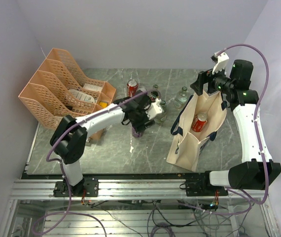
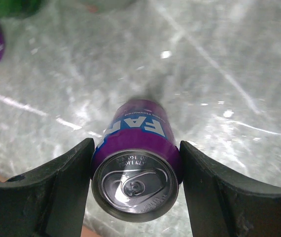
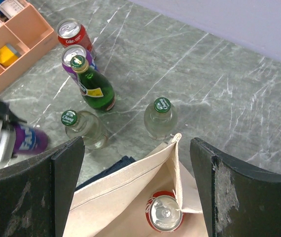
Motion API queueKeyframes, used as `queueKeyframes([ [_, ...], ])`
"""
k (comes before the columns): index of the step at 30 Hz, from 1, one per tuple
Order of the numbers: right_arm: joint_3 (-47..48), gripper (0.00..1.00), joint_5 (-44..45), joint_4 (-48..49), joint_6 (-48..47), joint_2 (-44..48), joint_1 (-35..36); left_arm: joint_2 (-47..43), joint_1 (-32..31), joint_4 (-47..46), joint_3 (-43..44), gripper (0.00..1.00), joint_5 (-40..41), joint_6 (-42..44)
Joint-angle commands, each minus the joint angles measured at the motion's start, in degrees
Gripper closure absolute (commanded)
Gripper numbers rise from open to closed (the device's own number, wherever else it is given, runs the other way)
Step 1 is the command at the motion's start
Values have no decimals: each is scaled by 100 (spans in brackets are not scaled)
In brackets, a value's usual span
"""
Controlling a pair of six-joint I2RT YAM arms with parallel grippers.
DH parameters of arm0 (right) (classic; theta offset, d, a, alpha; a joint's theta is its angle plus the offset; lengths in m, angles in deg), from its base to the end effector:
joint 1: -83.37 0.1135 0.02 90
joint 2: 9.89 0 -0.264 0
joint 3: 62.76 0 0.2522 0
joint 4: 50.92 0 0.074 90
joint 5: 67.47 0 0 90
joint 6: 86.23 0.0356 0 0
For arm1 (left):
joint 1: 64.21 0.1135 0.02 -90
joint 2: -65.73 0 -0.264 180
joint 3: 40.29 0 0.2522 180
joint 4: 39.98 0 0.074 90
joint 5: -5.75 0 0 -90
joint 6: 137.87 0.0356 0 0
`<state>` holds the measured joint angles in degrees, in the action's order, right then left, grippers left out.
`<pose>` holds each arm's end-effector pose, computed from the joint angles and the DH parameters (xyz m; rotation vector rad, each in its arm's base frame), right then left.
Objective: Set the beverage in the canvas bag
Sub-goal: Move the drink to the center of the board, then pick up the drink from the center of the board.
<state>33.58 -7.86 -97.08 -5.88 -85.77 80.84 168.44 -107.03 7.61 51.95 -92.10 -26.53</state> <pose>0.2868 0.0054 0.4123 -0.4526 1.9227 0.3960 0.2783 -0.2645 0.2325 1.4249 2.1771 -0.3141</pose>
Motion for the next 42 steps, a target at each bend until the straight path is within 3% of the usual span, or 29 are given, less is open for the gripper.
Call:
queueKeyframes([
  [1,-11,12,-71,103,51,26,-3,-122,-433,29,-201,55,-161,306],
  [7,-82,12,-72,108,68,67,3,45,-702,3,-105,50,81,310],
  [12,-140,12,-55,86,9,131,4,-69,-726,40,-35,32,161,318],
  [17,-223,13,-69,61,-35,161,15,-327,-726,151,13,24,227,337],
  [19,-234,13,-64,64,-50,140,42,-384,-727,196,23,7,236,340],
  [22,-196,13,-43,56,-69,96,94,-447,-720,231,32,1,258,318],
  [31,58,13,148,-211,-422,-72,462,-825,-605,502,486,1,-148,298],
  [38,497,13,183,-354,-491,-355,972,-1142,653,442,958,1,-1067,-166],
  [42,512,13,282,-381,-547,-414,1371,-1386,1347,273,928,1,-1126,-355],
])
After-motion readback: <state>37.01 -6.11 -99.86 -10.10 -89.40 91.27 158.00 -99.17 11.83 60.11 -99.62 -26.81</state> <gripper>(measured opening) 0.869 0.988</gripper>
